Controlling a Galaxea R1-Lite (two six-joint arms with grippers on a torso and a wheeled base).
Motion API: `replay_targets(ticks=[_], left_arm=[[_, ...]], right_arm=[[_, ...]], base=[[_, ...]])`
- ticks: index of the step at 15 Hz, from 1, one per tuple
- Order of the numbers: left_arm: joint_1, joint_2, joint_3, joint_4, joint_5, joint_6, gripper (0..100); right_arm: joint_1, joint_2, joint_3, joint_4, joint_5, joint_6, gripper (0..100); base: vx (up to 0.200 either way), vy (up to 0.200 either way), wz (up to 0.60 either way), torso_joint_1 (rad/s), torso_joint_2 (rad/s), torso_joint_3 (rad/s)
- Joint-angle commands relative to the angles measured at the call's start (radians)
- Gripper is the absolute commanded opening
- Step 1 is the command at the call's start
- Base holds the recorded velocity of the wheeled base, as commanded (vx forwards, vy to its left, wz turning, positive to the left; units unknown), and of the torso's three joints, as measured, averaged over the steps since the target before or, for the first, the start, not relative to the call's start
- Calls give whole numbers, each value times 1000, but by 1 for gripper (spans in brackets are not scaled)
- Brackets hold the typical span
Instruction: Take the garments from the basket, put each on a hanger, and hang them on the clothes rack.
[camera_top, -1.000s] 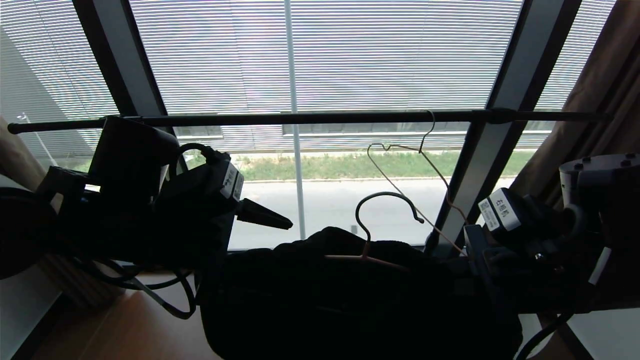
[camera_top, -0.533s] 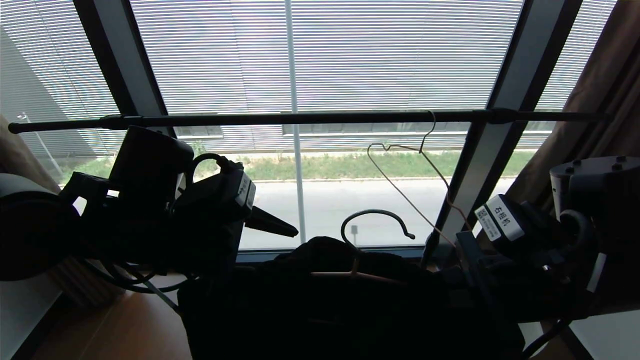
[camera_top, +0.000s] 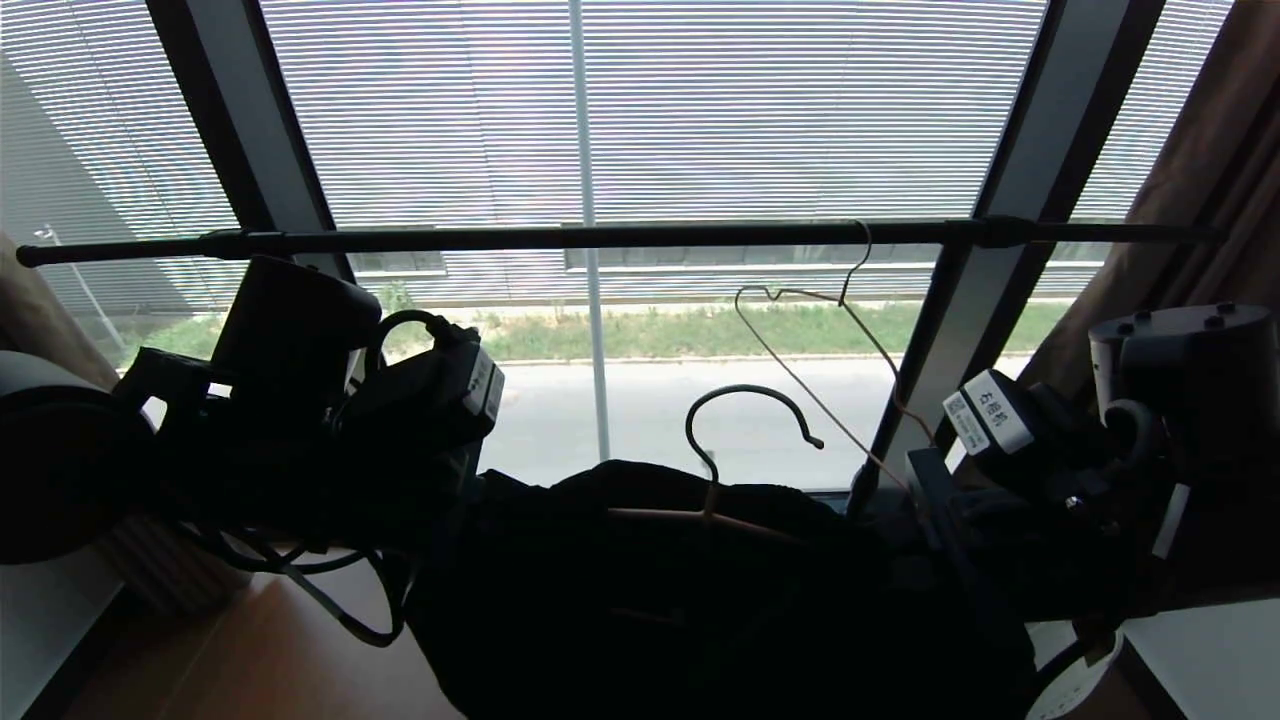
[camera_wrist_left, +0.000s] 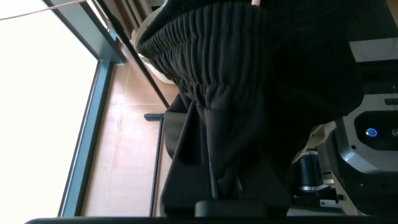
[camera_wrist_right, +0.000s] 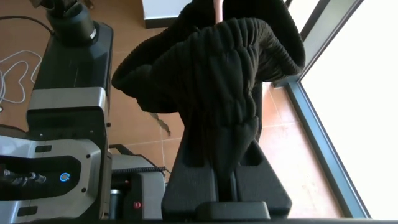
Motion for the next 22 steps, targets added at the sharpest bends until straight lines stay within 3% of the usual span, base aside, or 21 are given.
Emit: replay_targets(ticks=[1, 3, 4, 9, 10, 12, 16, 22], left_arm=[[9, -4, 4, -2, 2, -1, 0], [25, -5, 6, -2, 2, -2, 0], [29, -5, 6, -2, 2, -2, 0], [60, -28, 10, -2, 0, -5, 0], [80, -47, 21, -2, -18, -18, 0], [118, -71, 30, 0, -51, -42, 0], [195, -79, 53, -2, -72, -71, 0], [258, -114, 58, -12, -132, -193, 0]], right_arm=[[-16, 22, -10, 4, 0, 0, 0], [-27, 37, -22, 3, 0, 21, 0], [-27, 39, -23, 3, -2, 21, 100], [-94, 18, 0, 3, 12, 18, 100], [-139, 1, 12, 3, 78, 18, 100], [-176, -33, 38, 4, 124, 18, 100], [-188, -85, 96, 3, 125, 18, 100], [-225, -19, 179, -51, 122, 6, 100]], base=[[0, 0, 0, 0, 0, 0], [0, 0, 0, 0, 0, 0], [0, 0, 0, 0, 0, 0], [0, 0, 0, 0, 0, 0], [0, 0, 0, 0, 0, 0], [0, 0, 0, 0, 0, 0], [0, 0, 0, 0, 0, 0], [0, 0, 0, 0, 0, 0]])
